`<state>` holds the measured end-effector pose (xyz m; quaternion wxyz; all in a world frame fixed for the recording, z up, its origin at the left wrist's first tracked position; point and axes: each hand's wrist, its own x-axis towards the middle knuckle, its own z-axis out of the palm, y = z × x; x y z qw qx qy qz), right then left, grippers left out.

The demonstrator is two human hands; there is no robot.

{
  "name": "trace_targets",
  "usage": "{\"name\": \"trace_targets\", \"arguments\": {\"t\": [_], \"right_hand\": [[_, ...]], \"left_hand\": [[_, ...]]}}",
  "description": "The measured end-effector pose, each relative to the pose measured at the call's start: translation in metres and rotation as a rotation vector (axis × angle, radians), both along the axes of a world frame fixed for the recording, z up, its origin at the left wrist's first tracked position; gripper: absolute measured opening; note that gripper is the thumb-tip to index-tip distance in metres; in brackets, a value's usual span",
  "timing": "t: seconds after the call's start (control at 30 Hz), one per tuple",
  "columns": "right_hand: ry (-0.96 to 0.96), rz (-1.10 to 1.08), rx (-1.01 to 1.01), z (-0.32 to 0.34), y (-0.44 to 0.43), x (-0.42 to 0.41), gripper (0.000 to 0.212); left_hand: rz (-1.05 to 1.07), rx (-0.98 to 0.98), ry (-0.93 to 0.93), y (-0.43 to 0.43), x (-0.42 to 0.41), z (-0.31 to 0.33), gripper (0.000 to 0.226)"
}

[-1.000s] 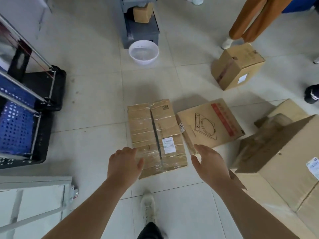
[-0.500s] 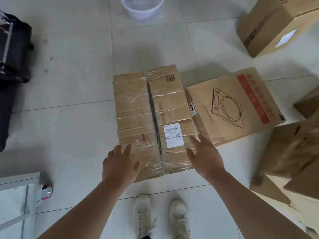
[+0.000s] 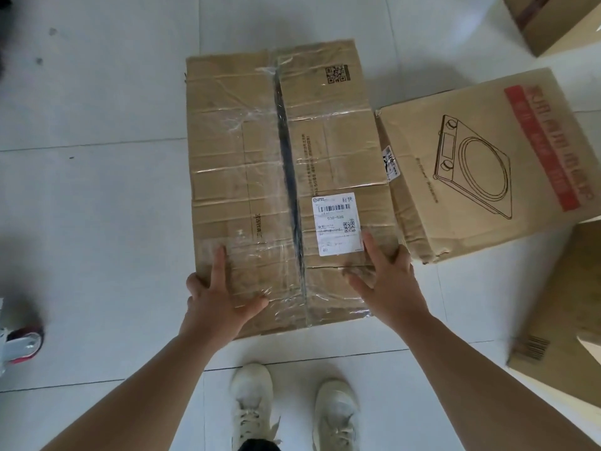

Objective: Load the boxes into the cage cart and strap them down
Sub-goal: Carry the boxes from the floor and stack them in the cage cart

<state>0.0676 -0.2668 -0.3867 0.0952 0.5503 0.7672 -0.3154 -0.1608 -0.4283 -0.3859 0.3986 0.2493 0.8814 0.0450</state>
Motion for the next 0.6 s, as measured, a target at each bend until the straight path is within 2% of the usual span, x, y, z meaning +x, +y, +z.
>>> {"name": "trace_targets", "arguments": {"t": [0.17, 0.3, 0.43, 0.6], "right_hand": [[0.077, -0.041, 0.007, -0.001, 0.001, -0.001, 0.083], [0.126, -0.087, 0.038, 0.023, 0.009, -0.011, 0.081], [0.103, -0.112, 0.132, 0.071, 0.02, -0.03, 0.078], [0.061, -0.069, 0.191, 0.149, 0.032, -0.053, 0.072]], "left_hand": [[0.012, 0.057, 0.033, 0.002, 0.004, 0.003, 0.123], [0.035, 0.098, 0.038, 0.01, -0.006, 0.027, 0.121], [0.096, 0.177, 0.024, 0.021, -0.022, 0.071, 0.112], [0.112, 0.176, 0.057, 0.021, -0.036, 0.145, 0.106]]}}
